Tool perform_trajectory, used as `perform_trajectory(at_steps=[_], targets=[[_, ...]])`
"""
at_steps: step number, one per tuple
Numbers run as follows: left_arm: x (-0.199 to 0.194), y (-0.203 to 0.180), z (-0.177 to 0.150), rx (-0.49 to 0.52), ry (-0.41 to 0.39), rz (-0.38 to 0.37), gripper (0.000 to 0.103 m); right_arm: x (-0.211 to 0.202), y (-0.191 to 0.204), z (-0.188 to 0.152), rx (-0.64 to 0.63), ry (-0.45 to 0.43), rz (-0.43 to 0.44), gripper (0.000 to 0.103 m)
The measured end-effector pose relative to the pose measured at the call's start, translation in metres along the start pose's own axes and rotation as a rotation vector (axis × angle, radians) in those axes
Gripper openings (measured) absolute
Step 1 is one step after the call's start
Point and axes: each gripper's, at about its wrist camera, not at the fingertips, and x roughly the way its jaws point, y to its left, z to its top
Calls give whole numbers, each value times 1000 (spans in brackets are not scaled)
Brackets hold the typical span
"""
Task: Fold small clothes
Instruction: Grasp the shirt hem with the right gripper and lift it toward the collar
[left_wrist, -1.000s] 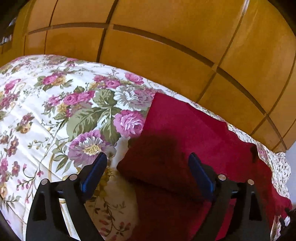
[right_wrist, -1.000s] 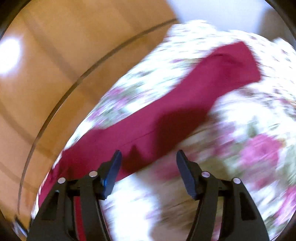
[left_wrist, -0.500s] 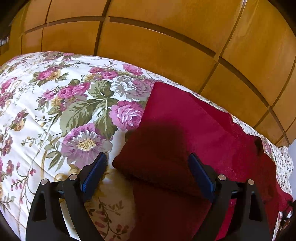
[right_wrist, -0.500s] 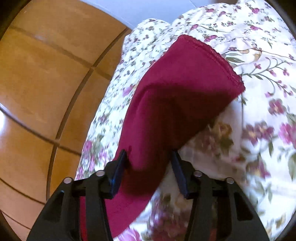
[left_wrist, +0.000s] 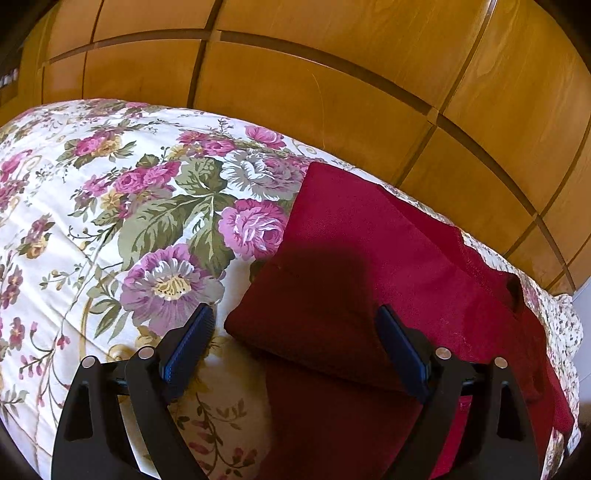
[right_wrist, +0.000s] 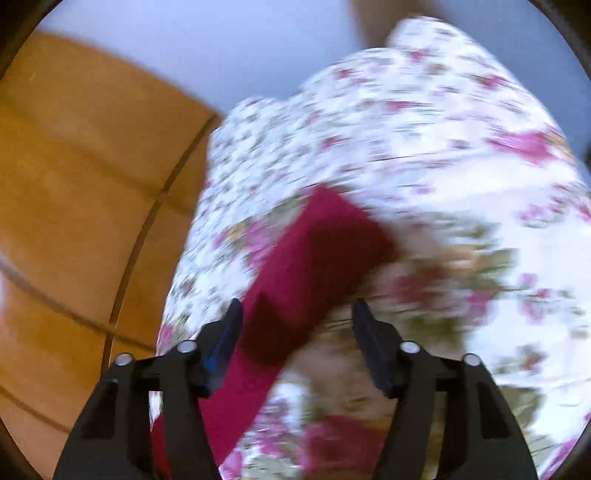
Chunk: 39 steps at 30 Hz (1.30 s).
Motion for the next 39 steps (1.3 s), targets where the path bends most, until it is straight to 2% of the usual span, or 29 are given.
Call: perform_trajectory(at_steps=[4, 8, 9, 11, 12, 15, 19, 24, 29, 33, 39], targets=[[1, 0, 0, 3, 1, 3, 88, -1, -28, 12, 74, 10, -7, 39], [0, 0, 0, 3, 0, 3, 88, 5, -28, 25, 54, 2, 7, 39], [0, 0, 0, 3, 1, 3, 88, 9, -28, 30, 62, -4, 5, 37], [0, 0, 0, 4, 1, 4, 88, 16, -26, 35, 71, -7, -2, 23], [0, 0, 0, 3, 1, 4, 88, 21, -24, 37, 71, 12, 6, 9], [0, -1, 0, 2, 2, 3, 88, 17, -16, 41, 41, 24, 3, 8], [1, 0, 0, 0, 2, -3, 88, -8, 14, 39, -37, -27, 1, 8], [-1, 2, 0, -11, -5, -17, 88, -46, 75, 22, -111, -40, 75, 8], [-8, 7, 0, -29, -30, -38, 88, -78, 167, -31, -338, -23, 172, 8], [-14, 10, -1, -36, -44, -52, 88, -88, 243, -109, -571, 34, 253, 8], [-18, 15, -3, -51, -41, -71, 88, -79, 309, -239, -776, 173, 380, 8]])
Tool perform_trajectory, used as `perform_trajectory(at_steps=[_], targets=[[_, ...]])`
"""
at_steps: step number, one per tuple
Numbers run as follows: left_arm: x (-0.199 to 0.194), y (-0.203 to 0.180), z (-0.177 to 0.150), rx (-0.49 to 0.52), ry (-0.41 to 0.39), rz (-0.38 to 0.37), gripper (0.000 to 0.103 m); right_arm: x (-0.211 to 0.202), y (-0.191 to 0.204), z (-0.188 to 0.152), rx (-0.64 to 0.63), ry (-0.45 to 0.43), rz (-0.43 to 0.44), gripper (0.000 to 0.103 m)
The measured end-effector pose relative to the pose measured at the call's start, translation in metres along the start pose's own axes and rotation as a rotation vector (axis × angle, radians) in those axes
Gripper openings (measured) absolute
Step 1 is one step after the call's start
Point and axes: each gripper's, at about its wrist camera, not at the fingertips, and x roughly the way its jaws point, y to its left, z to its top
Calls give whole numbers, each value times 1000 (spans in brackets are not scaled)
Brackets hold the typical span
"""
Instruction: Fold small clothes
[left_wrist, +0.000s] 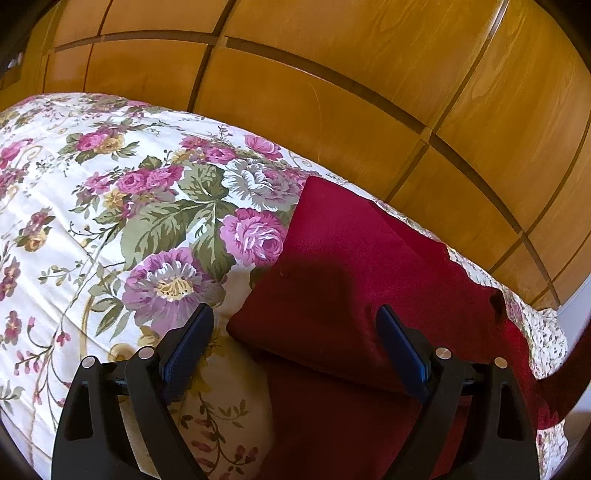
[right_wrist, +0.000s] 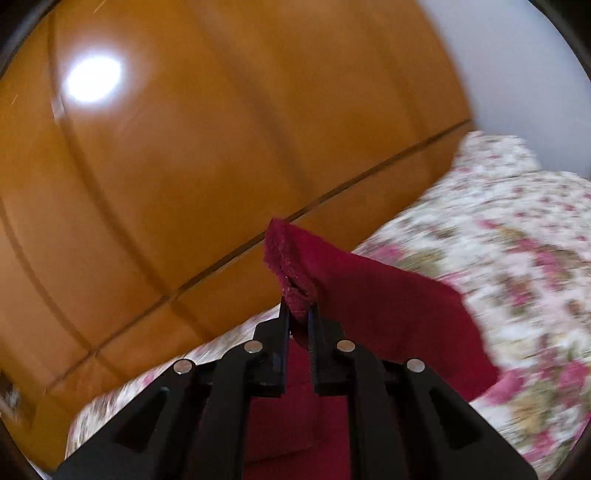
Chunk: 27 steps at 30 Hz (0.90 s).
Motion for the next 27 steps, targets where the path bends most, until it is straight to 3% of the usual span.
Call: perform_trajectory(at_steps=[6, 11, 14, 16, 22, 27], targets=[[2, 1, 1, -3, 11, -11, 88, 65, 85, -71, -86, 163, 164, 8], [4, 2, 1, -2, 18, -18, 88, 111, 113, -128, -176, 287, 181, 8], [7, 1, 1, -1, 23, -22, 88, 130, 105, -157, -165, 399, 183, 17], [7, 1, 1, -1, 26, -24, 88, 130, 97, -171, -168, 438, 194, 48], [7, -1, 3, 0, 18, -27, 88, 73, 45, -167, -78, 333, 210, 49], [-15, -4, 7, -5, -29, -106, 88, 40, -42, -146, 193, 252, 132, 48]])
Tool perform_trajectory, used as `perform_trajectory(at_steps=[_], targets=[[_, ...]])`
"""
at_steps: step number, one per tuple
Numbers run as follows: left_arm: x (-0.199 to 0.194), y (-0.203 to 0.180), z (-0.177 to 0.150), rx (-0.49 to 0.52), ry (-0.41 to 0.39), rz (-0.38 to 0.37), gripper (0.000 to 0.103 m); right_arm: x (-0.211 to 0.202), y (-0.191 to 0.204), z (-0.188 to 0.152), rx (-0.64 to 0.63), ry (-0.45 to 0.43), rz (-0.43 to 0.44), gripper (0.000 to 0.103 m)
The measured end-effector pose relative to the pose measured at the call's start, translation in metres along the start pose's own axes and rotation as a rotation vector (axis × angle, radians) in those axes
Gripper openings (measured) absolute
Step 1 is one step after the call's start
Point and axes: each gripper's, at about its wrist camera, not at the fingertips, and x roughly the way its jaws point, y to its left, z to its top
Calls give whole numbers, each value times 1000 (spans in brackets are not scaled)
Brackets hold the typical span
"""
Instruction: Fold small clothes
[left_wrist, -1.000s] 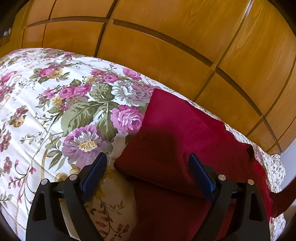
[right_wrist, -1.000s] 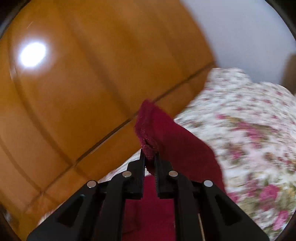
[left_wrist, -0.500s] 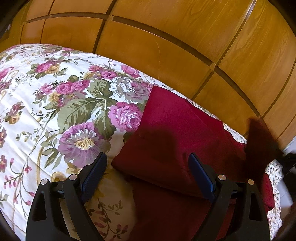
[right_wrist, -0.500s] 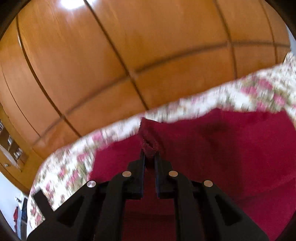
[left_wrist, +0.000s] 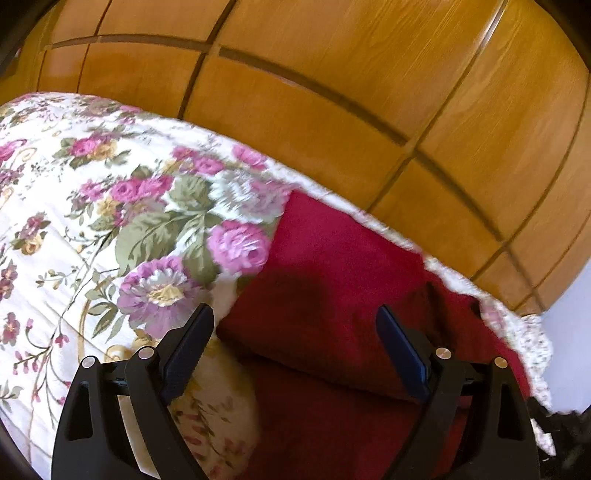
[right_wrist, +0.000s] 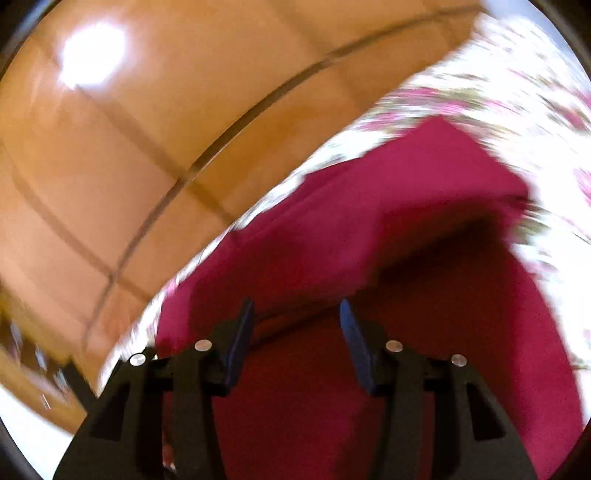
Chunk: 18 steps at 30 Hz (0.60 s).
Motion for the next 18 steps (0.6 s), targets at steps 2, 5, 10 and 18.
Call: perform_trajectory(at_steps=[2, 5, 10, 18], targets=[[-14, -16, 3, 30, -9, -90, 88, -15, -27, 11, 76, -35, -2, 48], [-16, -52, 9, 101, 48, -213, 88, -27, -60, 27, 166, -79, -11, 48], [42, -94, 14, 129, 260, -189, 69, -21, -110, 47, 405, -85, 76, 48], [77, -114, 8, 211, 382, -206, 6, -9, -123, 82, 466, -110, 82, 8]])
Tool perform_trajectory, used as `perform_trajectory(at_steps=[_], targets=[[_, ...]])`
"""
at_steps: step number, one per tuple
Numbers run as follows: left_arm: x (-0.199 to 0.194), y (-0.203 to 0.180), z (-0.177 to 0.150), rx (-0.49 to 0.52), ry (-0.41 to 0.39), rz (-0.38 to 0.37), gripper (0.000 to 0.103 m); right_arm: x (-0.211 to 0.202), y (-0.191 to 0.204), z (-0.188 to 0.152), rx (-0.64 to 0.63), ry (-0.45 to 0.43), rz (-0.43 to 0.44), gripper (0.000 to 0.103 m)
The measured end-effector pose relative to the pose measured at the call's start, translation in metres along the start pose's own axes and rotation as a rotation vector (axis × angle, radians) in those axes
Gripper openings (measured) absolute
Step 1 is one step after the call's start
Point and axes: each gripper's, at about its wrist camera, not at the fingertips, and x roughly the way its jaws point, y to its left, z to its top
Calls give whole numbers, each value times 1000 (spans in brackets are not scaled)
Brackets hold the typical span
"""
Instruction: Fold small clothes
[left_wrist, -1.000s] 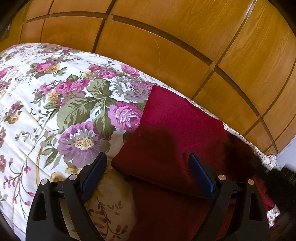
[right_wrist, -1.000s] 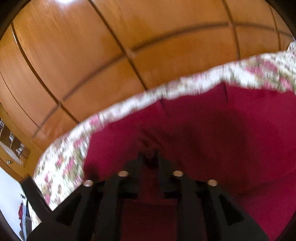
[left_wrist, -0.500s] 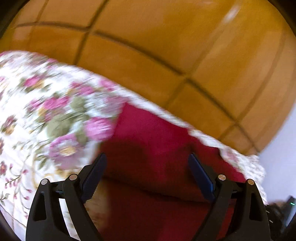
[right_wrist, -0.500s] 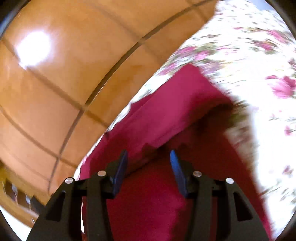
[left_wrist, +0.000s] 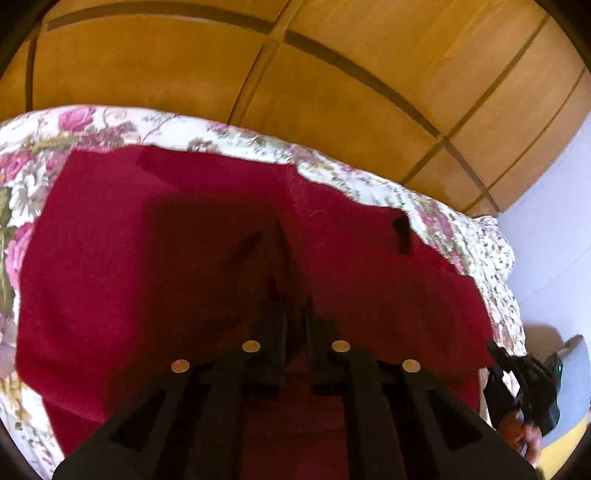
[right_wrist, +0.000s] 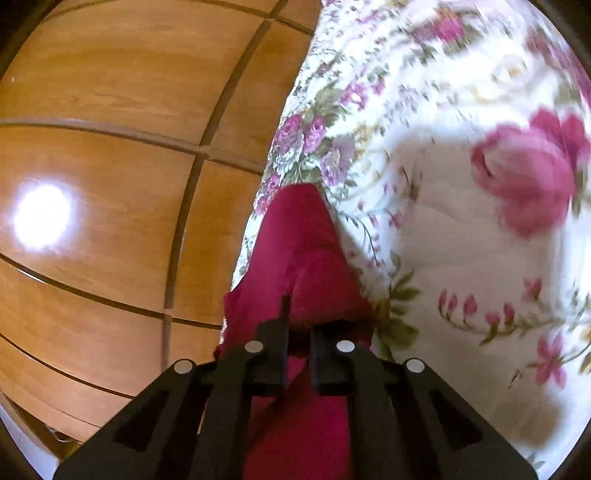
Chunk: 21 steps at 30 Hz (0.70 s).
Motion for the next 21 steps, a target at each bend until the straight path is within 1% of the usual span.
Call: perform_trajectory(at_steps=[2, 3, 4, 5, 7, 9, 10, 12, 14, 16, 17, 18, 19, 21], targets=[[-21, 3, 1, -25, -49, -38, 6, -6, 10, -4, -66, -8, 14, 7], [-28, 6, 1, -25, -70, -34, 6, -8, 16, -8, -125, -13, -8, 7], [-30, 9, -1, -13, -78, -15, 5, -7, 18, -11, -162, -14, -32, 7], [-25, 10, -3, 4, -64, -1, 5, -3, 17, -13, -182, -13, -60, 7], [-9, 15, -13, 57, -24, 49, 5, 8, 7, -18, -204, -4, -152, 7], [2, 20, -25, 111, -33, 57, 6, 16, -9, -21, -205, -4, -166, 5], [3, 23, -30, 118, -54, 46, 8, 16, -10, -21, -225, -12, -159, 5], [0, 28, -30, 94, -61, 22, 8, 15, -8, -23, -236, -9, -170, 6], [0, 30, -29, 90, -64, 13, 8, 11, -6, -23, -238, 2, -169, 14], [-2, 30, -30, 86, -75, 4, 10, -6, -3, -28, -225, -15, -157, 25], [-3, 33, -31, 80, -78, -3, 10, -18, 0, -35, -240, -28, -180, 31], [-3, 34, -31, 72, -80, -12, 10, -30, 6, -40, -283, -64, -240, 36], [-3, 35, -32, 67, -79, -18, 10, -40, 13, -43, -336, -100, -282, 36], [-3, 34, -32, 65, -79, -21, 10, -48, 30, -43, -436, -134, -290, 36]])
